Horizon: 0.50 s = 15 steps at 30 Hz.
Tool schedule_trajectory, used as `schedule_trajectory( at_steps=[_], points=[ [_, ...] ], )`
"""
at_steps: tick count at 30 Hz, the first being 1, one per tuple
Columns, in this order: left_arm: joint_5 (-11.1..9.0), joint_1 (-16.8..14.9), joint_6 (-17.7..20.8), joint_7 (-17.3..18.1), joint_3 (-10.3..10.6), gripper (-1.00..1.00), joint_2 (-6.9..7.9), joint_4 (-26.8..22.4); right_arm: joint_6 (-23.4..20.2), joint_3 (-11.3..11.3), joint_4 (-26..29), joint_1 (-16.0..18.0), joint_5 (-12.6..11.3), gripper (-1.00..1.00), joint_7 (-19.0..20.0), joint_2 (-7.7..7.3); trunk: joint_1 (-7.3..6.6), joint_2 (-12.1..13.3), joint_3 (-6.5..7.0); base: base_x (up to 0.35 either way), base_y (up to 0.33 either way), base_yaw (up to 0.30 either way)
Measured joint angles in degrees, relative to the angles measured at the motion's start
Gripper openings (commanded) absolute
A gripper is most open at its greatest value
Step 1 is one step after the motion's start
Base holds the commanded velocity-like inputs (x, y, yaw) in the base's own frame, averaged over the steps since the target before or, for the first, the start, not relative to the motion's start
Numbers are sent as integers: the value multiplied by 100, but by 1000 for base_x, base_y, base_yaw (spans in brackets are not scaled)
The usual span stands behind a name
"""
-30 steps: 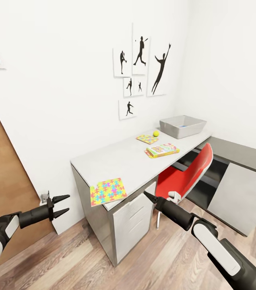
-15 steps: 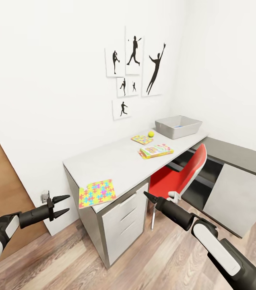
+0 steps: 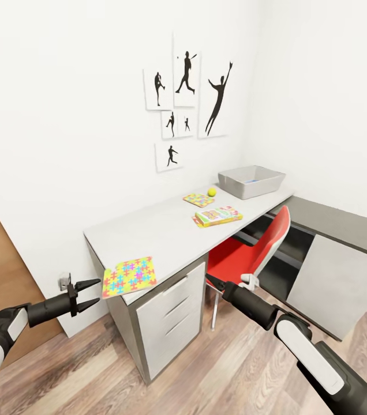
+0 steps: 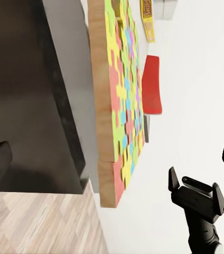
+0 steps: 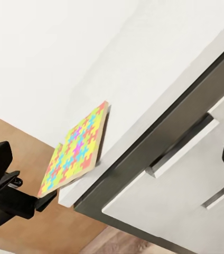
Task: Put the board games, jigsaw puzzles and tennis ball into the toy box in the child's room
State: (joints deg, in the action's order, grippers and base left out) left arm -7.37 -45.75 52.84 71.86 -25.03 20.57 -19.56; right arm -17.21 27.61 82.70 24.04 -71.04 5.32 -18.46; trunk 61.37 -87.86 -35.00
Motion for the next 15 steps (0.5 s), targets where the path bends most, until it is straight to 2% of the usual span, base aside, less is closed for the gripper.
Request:
schedule_trajectory(
  at_steps=[7, 15],
  points=[
    [7, 0, -14, 3, -10, 100, -1, 118, 0, -5, 0, 0, 5, 100, 0, 43, 0, 0, 0, 0, -17, 0],
    [7, 0, -16, -1, -9, 100, -1, 149, 0, -6, 0, 0, 6, 100, -1, 49, 0, 0, 0, 0, -135, 0]
  ],
)
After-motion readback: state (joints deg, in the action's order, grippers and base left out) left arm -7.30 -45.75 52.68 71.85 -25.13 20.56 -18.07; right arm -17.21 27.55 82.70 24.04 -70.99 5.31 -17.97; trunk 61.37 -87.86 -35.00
